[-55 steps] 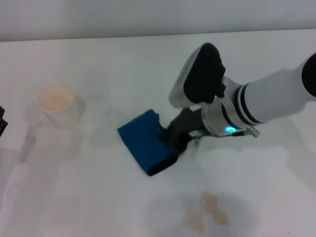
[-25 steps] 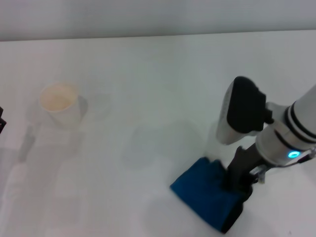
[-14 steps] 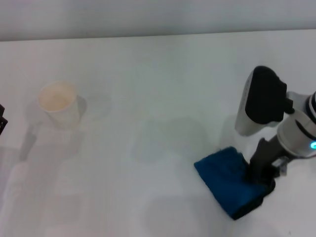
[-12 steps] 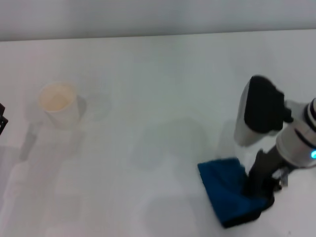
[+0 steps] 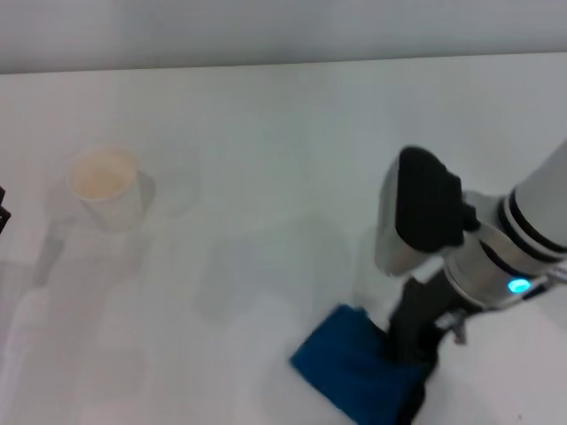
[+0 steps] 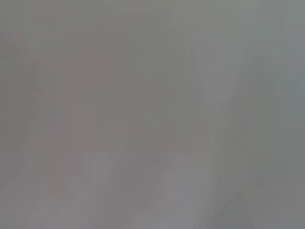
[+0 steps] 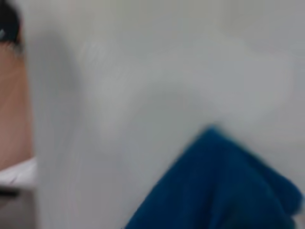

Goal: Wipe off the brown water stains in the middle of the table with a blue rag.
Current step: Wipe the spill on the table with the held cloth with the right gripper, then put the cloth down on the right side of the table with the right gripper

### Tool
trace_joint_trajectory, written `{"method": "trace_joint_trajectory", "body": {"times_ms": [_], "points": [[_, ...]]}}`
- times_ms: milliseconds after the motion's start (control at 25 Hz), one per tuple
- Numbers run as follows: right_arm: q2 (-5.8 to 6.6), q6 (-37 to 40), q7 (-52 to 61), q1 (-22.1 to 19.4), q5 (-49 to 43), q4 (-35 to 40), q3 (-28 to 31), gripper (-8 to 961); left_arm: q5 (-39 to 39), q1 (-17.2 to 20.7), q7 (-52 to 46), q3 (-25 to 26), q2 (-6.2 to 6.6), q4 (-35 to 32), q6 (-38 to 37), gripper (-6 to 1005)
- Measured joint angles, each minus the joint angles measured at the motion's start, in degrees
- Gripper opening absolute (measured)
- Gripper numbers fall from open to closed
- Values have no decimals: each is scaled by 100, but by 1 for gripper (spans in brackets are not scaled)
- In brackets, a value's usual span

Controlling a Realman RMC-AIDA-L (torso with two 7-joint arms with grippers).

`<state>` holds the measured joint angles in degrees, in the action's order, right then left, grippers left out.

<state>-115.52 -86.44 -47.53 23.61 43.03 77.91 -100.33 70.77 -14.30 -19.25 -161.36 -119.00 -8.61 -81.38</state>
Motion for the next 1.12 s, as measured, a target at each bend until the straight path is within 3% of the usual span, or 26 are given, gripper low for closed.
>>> {"method": "trace_joint_trajectory", "body": {"times_ms": [240, 400, 840, 1120], "points": [[8, 831, 47, 247, -1, -196, 23, 40, 7, -3, 0, 0, 0, -1, 0, 893], [15, 982, 129, 413, -38, -418, 58, 40, 10, -3, 0, 0, 0, -6, -5, 893], [46, -275, -92, 419, -401, -495, 553, 42, 27, -56, 0, 0, 9, 0, -9, 893], [28, -558, 6, 418, -410, -486, 577, 64, 28, -66, 0, 0, 10, 8, -6, 893]]}}
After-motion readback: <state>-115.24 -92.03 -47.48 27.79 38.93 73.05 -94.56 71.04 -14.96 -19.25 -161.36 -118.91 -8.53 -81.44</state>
